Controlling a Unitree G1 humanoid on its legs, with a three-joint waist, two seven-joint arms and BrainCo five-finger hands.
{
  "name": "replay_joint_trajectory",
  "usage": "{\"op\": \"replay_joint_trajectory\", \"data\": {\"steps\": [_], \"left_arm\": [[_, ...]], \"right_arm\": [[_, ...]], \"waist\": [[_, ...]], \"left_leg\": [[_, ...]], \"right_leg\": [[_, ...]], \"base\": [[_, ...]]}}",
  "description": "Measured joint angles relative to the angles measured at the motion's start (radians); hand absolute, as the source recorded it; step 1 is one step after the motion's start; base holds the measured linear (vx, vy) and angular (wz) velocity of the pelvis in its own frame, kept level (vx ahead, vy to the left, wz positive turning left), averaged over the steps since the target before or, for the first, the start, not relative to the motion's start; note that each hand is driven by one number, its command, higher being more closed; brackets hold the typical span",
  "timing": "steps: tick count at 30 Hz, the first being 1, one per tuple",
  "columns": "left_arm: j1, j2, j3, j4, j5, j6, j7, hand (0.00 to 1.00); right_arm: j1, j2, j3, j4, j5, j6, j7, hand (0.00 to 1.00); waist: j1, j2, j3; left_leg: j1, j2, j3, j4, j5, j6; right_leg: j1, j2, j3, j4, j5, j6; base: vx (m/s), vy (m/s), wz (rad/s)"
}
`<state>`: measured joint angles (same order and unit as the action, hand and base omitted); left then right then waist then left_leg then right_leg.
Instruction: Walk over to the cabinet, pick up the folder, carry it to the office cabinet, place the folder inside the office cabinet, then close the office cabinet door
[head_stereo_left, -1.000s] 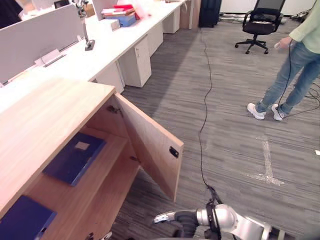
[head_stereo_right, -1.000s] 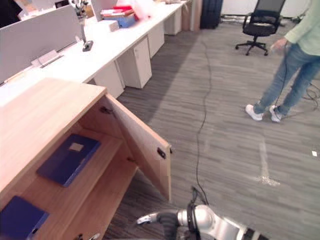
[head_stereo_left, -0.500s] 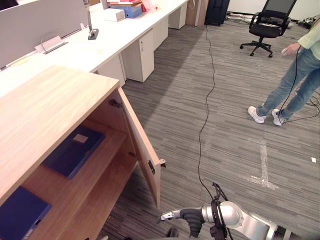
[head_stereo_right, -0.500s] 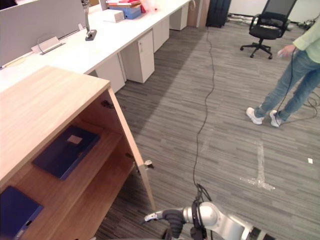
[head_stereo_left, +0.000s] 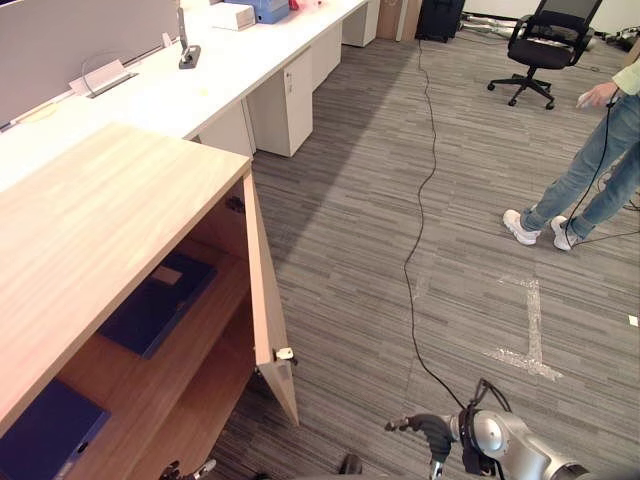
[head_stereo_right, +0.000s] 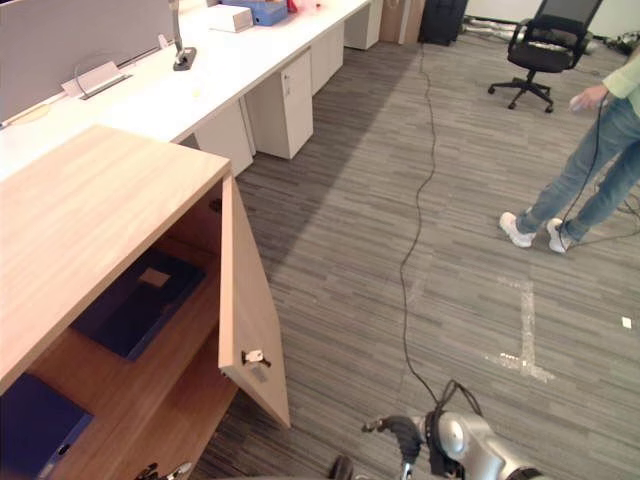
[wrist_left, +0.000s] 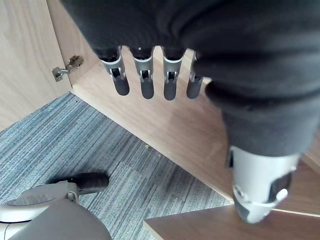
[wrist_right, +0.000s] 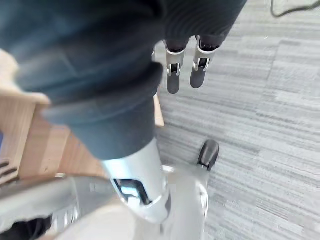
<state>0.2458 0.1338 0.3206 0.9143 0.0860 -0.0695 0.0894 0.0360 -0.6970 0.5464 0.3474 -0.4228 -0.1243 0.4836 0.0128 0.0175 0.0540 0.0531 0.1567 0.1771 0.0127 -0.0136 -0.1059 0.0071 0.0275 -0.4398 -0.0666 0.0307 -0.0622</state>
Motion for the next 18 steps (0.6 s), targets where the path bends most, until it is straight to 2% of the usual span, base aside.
{"op": "replay_joint_trajectory", "data": {"steps": [2,5,8,10,12,13,15,16,17,18], "left_arm": [[0.000,-0.002,-0.011,-0.019,-0.001,0.001,0.000,0.00],[-0.001,-0.004,-0.024,-0.022,-0.004,0.003,0.003,0.00],[-0.007,-0.014,-0.032,-0.022,-0.004,0.004,0.005,0.00],[-0.011,-0.017,-0.037,-0.022,-0.005,0.005,0.010,0.00],[-0.027,-0.029,-0.044,-0.022,-0.019,0.006,0.028,0.00],[-0.034,-0.033,-0.044,-0.024,-0.021,0.006,0.033,0.00],[-0.072,-0.058,-0.061,-0.049,-0.044,0.005,0.049,0.00],[-0.078,-0.064,-0.073,-0.057,-0.050,0.006,0.053,0.00],[-0.083,-0.075,-0.092,-0.066,-0.061,0.004,0.061,0.00],[-0.083,-0.082,-0.108,-0.066,-0.061,0.004,0.066,0.00]], "right_arm": [[-0.013,0.078,-0.123,0.043,-0.036,0.014,-0.068,0.00],[-0.044,0.185,-0.221,0.106,-0.050,0.041,-0.171,0.00],[-0.073,0.294,-0.249,0.222,-0.050,0.061,-0.254,0.00],[-0.095,0.365,-0.253,0.331,-0.053,0.068,-0.294,0.00],[-0.135,0.477,-0.318,0.538,-0.066,0.094,-0.354,0.00],[-0.149,0.505,-0.350,0.599,-0.066,0.101,-0.372,0.00],[-0.194,0.571,-0.480,0.792,0.003,0.134,-0.448,0.00],[-0.195,0.577,-0.507,0.820,0.029,0.142,-0.465,0.00],[-0.194,0.587,-0.556,0.863,0.089,0.155,-0.500,0.00],[-0.188,0.594,-0.591,0.879,0.146,0.167,-0.526,0.00]], "waist": [[0.000,0.002,0.004],[-0.001,0.007,0.007],[0.001,0.008,0.008],[0.002,0.009,0.010],[0.024,0.014,0.027],[0.029,0.015,0.035],[0.038,0.021,0.080],[0.040,0.026,0.087],[0.044,0.036,0.094],[0.052,0.047,0.098]], "left_leg": [[0.001,0.000,0.000,0.001,-0.002,-0.001],[0.002,0.001,0.000,0.006,-0.006,-0.002],[0.003,0.001,-0.008,0.011,-0.009,-0.004],[0.003,0.001,-0.016,0.012,-0.009,-0.004],[-0.007,0.001,-0.023,0.045,-0.017,-0.009],[-0.021,0.002,-0.027,0.077,-0.029,-0.009],[-0.125,0.002,-0.013,0.246,-0.054,-0.003],[-0.147,0.005,0.009,0.277,-0.054,-0.003],[-0.179,0.014,0.074,0.312,-0.055,0.007],[-0.190,0.029,0.161,0.324,-0.062,0.035]], "right_leg": [[0.000,0.000,0.000,-0.001,0.000,0.000],[0.002,0.000,0.000,-0.001,0.000,0.000],[0.019,0.000,-0.014,-0.009,0.000,0.000],[0.025,0.001,-0.023,-0.016,0.000,0.001],[0.039,-0.003,-0.032,-0.014,-0.002,0.004],[0.043,-0.006,-0.041,-0.013,-0.004,0.007],[0.049,-0.032,-0.108,0.014,-0.023,0.012],[0.048,-0.038,-0.128,0.021,-0.027,0.013],[0.049,-0.047,-0.170,0.033,-0.038,0.016],[0.049,-0.051,-0.202,0.042,-0.047,0.022]], "base": [[0.05,0.018,0.00],[0.06,0.019,0.00],[0.05,0.012,0.12],[0.05,0.010,0.15],[0.04,0.005,0.14],[-0.01,-0.002,0.39],[-0.08,0.018,0.77],[-0.12,0.048,0.99],[-0.10,0.068,0.96],[-0.08,0.082,0.87]]}}
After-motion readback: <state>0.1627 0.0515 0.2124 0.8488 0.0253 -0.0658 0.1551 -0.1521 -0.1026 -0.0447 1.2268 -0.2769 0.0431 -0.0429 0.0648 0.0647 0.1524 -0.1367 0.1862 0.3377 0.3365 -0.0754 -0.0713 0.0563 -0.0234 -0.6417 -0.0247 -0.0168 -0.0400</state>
